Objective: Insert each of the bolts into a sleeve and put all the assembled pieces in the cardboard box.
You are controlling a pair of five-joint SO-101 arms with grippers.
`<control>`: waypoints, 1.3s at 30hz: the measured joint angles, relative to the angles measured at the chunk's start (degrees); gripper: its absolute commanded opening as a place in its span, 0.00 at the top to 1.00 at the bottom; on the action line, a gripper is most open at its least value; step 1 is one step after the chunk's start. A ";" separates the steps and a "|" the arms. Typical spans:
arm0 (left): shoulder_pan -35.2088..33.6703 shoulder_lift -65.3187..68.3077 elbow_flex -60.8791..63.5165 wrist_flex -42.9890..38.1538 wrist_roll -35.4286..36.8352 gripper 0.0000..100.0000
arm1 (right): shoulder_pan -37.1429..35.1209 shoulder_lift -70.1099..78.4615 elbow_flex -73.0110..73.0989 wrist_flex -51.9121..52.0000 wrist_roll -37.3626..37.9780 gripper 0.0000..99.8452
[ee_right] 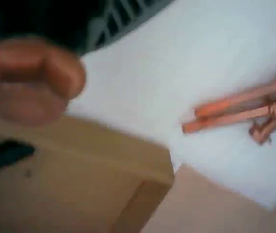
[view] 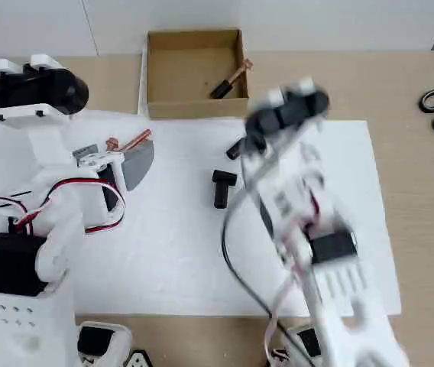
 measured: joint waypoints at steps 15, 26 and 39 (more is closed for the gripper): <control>0.00 0.00 0.00 8.53 0.00 0.73 | 0.00 66.20 -43.43 -38.77 0.00 1.00; 0.00 0.00 0.00 8.53 0.00 0.73 | -0.26 88.79 -58.20 -44.13 0.00 0.99; 0.00 0.00 0.00 8.53 0.00 0.73 | -0.44 91.52 -60.04 -44.40 0.00 0.83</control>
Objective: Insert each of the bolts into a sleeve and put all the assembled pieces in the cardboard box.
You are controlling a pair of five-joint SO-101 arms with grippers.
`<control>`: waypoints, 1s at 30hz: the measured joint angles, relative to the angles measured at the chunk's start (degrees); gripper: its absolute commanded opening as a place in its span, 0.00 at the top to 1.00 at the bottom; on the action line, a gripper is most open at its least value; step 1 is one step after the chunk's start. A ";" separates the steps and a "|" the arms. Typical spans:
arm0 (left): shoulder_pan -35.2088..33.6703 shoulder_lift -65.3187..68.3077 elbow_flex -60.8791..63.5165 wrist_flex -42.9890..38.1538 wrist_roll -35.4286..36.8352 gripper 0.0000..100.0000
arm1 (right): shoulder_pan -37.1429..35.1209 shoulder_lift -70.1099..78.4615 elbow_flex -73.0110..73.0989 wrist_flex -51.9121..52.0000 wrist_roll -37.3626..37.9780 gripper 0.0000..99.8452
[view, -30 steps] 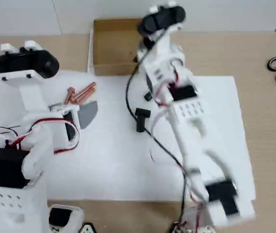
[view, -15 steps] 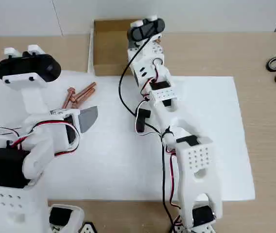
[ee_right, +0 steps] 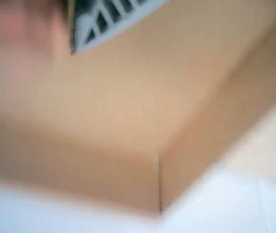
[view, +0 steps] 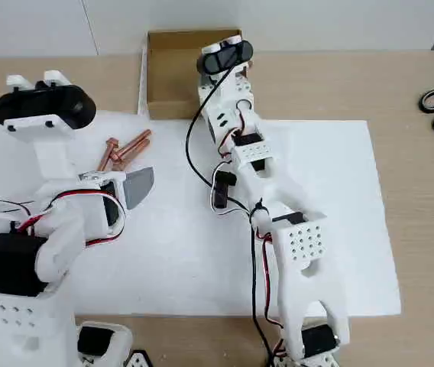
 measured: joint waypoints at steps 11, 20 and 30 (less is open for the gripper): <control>0.00 0.00 0.00 0.00 0.00 0.73 | 0.18 -1.32 -0.26 2.55 0.00 0.83; 0.00 0.00 0.00 0.00 0.00 0.73 | 0.35 -23.82 -0.18 36.48 0.00 0.83; 0.00 0.00 0.00 0.00 0.00 0.73 | -2.02 -40.79 -0.26 75.96 0.00 0.83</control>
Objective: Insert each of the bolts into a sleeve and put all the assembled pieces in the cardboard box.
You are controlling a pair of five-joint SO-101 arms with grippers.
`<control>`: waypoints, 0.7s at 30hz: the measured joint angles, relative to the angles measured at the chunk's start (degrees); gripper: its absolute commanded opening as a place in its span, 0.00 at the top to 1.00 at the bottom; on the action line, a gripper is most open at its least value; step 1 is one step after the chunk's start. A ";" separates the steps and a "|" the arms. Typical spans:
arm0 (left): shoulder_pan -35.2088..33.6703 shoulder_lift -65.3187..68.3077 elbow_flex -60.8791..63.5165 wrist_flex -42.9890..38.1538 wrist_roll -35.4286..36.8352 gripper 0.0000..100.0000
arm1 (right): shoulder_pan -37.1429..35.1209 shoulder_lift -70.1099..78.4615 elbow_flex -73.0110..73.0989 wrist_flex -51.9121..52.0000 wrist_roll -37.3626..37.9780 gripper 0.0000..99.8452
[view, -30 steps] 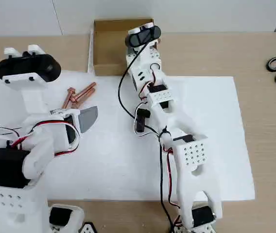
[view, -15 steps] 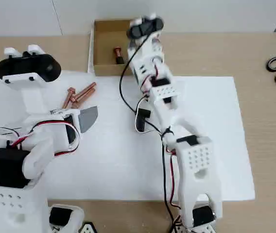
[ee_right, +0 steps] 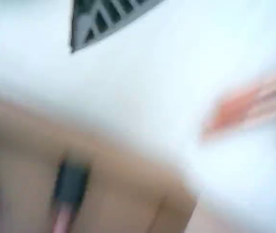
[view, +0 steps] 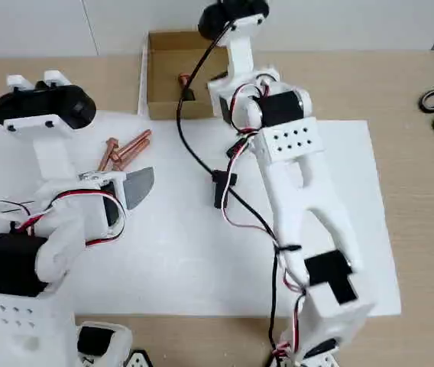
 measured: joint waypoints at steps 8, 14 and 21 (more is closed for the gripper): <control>0.00 0.00 0.00 1.85 0.00 0.73 | -5.36 -1.23 0.00 19.25 -0.88 0.83; -2.64 0.00 0.00 2.02 -0.35 0.73 | -5.54 -0.53 0.00 21.54 -14.95 0.83; -16.88 0.00 0.00 2.02 -1.49 0.73 | -5.80 9.67 -0.18 25.05 -21.36 0.83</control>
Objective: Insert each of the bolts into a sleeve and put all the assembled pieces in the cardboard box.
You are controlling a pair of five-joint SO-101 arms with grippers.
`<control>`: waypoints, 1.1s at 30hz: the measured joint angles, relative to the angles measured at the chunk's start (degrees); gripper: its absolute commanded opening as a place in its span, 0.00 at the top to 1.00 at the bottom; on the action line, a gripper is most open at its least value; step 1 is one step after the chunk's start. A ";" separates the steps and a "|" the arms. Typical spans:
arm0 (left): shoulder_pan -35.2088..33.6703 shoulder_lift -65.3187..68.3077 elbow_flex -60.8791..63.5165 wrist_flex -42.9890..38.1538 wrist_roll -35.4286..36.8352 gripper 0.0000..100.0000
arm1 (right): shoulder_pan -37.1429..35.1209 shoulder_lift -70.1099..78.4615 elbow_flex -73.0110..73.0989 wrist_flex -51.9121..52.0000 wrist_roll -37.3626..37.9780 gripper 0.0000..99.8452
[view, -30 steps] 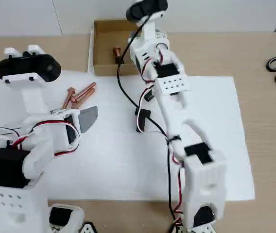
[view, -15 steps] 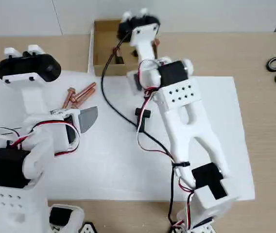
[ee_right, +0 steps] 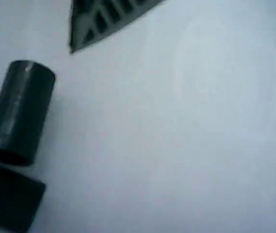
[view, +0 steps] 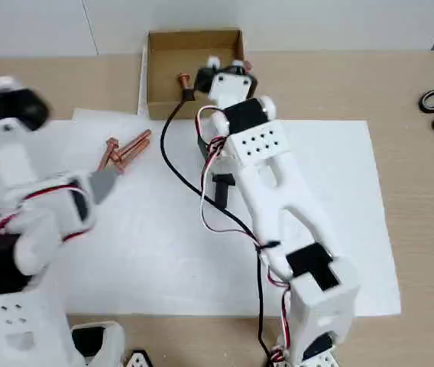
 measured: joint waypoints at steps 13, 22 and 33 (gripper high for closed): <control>-13.27 0.00 0.00 0.00 -10.20 0.73 | 0.09 10.99 0.00 -3.52 -0.26 0.83; -13.27 0.00 0.88 0.00 -10.20 0.73 | -0.79 14.24 0.00 -8.09 -0.26 0.83; -13.27 0.00 3.34 0.00 -10.20 0.73 | -1.41 16.97 -0.53 -8.09 -0.26 0.94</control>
